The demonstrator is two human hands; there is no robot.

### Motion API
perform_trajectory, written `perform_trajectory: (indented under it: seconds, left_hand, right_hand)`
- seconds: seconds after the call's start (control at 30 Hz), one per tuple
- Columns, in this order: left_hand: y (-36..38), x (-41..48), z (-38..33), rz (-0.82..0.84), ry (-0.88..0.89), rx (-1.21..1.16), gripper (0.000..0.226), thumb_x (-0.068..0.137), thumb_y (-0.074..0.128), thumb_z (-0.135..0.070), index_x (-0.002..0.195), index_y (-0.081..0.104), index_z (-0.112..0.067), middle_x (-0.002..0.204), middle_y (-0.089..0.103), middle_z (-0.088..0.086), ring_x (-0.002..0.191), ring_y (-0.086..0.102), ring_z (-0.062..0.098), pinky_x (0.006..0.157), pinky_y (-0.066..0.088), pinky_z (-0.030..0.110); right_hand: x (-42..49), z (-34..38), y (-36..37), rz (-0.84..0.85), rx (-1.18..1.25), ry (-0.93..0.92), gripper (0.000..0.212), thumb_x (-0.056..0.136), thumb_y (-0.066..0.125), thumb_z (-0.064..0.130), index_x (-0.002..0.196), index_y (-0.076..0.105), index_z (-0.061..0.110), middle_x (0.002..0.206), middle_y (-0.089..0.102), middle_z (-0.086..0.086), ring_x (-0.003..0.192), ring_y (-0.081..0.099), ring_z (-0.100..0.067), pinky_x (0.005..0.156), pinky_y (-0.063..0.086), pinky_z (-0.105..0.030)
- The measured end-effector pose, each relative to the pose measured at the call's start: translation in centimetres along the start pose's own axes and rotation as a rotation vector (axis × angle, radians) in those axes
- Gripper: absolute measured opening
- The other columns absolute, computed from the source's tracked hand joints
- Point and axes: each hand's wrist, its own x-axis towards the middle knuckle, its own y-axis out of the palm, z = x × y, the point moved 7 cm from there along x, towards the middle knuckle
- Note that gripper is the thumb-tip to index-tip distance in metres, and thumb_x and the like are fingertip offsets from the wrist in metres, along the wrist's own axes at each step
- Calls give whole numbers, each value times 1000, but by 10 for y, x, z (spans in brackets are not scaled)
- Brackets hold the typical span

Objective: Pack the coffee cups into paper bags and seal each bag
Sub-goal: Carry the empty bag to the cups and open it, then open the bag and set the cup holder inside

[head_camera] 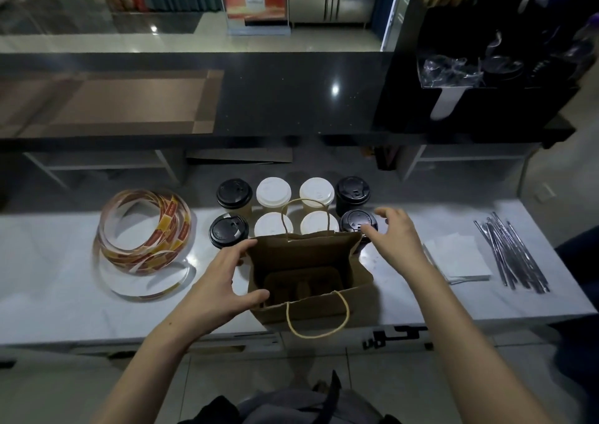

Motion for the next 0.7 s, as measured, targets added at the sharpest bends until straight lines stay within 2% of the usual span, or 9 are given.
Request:
perform_trajectory:
  seconds: [0.1, 0.23, 0.33, 0.53, 0.7]
  left_hand:
    - [0, 1, -2, 10, 8, 23, 94, 79, 83, -53, 154, 26, -51, 153, 37, -18, 137, 41, 7, 113, 46, 43]
    - [-1, 0, -6, 32, 37, 76, 99, 74, 75, -68, 156, 22, -50, 155, 35, -18, 139, 39, 6, 113, 44, 40]
    - [-1, 0, -10, 40, 53, 142, 98, 82, 75, -64, 159, 18, -45, 159, 31, -14, 143, 35, 8, 115, 40, 35]
    - [1, 0, -13, 103, 32, 210, 98, 88, 69, -63, 162, 8, -41, 164, 23, -9, 147, 29, 11, 113, 37, 34]
    - [2, -1, -15, 114, 17, 201, 103, 86, 70, -67, 162, 6, -42, 165, 21, -9, 148, 29, 12, 114, 37, 34]
  right_hand:
    - [12, -3, 16, 82, -71, 17, 69, 91, 74, 44, 150, 49, 18, 148, 46, -5, 139, 42, -26, 111, 42, -42]
    - [21, -6, 31, 134, -137, 37, 84, 84, 79, 39, 156, 42, 18, 150, 44, -8, 139, 42, -29, 108, 46, -45]
    - [23, -8, 36, 161, -182, 43, 90, 83, 81, 41, 158, 38, 17, 153, 41, -10, 138, 43, -32, 106, 48, -47]
    - [22, -9, 38, 152, -151, 59, 92, 80, 86, 36, 155, 39, 14, 156, 41, -8, 135, 49, -32, 105, 50, -48]
    - [21, -8, 40, 153, -76, 96, 90, 81, 86, 24, 155, 37, 14, 155, 45, -11, 135, 50, -33, 107, 48, -45]
